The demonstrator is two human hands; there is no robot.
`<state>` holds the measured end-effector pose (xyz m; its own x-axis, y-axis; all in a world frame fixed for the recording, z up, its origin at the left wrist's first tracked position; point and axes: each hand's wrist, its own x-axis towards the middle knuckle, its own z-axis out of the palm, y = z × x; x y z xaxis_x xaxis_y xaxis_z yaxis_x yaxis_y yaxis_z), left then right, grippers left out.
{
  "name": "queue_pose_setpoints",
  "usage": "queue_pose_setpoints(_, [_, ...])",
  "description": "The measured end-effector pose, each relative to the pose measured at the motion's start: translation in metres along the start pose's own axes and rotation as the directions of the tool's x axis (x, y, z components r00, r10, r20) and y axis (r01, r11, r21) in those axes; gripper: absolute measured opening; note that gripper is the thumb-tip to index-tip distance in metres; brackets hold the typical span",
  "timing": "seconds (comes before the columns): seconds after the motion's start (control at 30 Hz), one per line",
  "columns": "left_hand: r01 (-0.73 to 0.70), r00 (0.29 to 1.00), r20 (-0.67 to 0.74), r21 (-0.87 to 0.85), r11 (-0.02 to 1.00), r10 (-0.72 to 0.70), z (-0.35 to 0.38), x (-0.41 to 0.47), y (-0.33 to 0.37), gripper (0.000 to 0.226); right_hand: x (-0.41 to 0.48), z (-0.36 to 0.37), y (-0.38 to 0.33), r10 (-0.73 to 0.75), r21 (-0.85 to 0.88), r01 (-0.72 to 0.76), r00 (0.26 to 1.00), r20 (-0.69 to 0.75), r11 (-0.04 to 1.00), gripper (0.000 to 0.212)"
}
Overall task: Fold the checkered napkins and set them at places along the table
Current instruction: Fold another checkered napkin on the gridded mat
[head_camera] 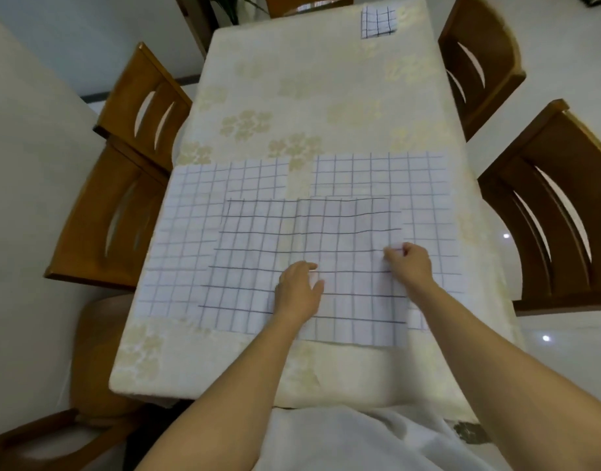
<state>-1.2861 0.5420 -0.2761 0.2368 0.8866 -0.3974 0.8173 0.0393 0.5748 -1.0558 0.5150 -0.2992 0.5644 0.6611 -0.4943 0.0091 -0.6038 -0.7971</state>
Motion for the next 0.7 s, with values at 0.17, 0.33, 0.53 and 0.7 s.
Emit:
queue_pose_setpoints(0.17, [-0.028, 0.992, 0.123, 0.248, 0.968, -0.003, 0.005, 0.006, -0.019, 0.068, 0.039, -0.032, -0.002, -0.097, -0.205, 0.084, 0.994, -0.056, 0.975, 0.017])
queue_pose_setpoints(0.33, [-0.123, 0.983, 0.176, 0.378, 0.918, 0.060, 0.002, 0.028, 0.001, 0.074, 0.069, -0.055, -0.012, -0.111, -0.260, 0.091, 0.992, -0.066, 0.961, 0.035])
queue_pose_setpoints(0.53, [-0.191, 0.968, 0.232, 0.434, 0.880, 0.096, 0.012, 0.062, 0.030, 0.077, 0.088, -0.073, -0.004, -0.064, -0.252, 0.032, 0.991, -0.118, 0.967, 0.048])
queue_pose_setpoints(0.7, [-0.257, 0.948, 0.292, 0.467, 0.846, 0.127, 0.028, 0.075, 0.043, 0.079, 0.083, -0.086, 0.011, -0.063, -0.301, 0.017, 0.988, -0.142, 0.954, 0.046])
